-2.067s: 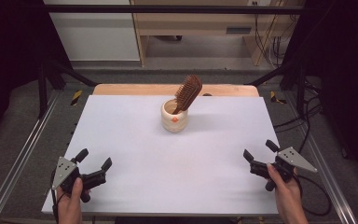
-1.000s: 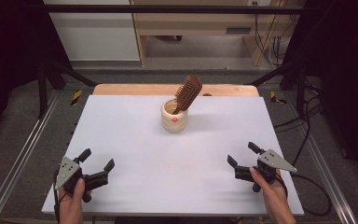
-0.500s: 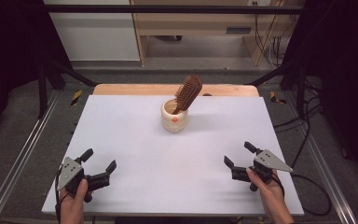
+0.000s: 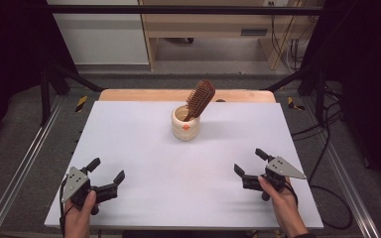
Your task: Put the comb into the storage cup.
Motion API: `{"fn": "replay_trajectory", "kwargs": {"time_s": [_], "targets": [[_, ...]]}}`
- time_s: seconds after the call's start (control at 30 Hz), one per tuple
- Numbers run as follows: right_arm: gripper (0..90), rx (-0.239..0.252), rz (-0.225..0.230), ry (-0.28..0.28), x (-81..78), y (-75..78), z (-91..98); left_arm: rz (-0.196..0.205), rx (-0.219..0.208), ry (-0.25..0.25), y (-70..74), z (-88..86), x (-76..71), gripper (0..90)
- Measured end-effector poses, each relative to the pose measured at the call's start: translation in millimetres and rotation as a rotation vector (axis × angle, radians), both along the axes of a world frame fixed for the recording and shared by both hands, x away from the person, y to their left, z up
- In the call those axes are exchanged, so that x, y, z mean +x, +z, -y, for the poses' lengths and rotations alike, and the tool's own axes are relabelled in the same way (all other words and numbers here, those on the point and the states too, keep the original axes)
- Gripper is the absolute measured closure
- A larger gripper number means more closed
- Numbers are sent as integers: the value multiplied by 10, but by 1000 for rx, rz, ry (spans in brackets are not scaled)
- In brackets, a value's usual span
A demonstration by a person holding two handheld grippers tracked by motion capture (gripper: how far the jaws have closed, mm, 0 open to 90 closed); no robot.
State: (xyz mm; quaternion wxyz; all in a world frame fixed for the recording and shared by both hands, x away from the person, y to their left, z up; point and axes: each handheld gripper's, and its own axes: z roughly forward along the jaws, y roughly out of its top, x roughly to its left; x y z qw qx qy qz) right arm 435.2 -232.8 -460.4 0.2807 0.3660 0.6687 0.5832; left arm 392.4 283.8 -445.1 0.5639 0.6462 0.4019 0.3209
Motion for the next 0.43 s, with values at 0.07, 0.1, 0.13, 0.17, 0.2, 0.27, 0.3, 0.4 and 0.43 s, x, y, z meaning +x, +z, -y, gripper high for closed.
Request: {"fn": "replay_trajectory", "kwargs": {"time_s": [0.07,0.1,0.13,0.17,0.2,0.27,0.3,0.4,0.43], "targets": [[27,0,-3,1,20,1,-15,1,2,-3,1,5,2,32],[27,-2,-4,1,30,3,-19,2,1,-4,2,7,3,32],[27,-5,-3,2,40,4,-22,3,-1,-6,3,8,6,32],[27,-4,-7,2,55,8,-34,4,-2,-7,5,9,10,32],[27,-3,-9,5,64,11,-41,7,-4,-10,7,11,18,32],[27,0,-12,8,89,16,-61,6,-8,-10,8,8,29,32],[27,-3,-15,10,90,20,-68,8,-11,-11,13,6,38,32],[27,-12,-12,20,74,40,-95,9,-9,-9,11,-1,55,32],[24,-15,-13,21,64,45,-96,8,-11,-6,9,-5,59,32]]}}
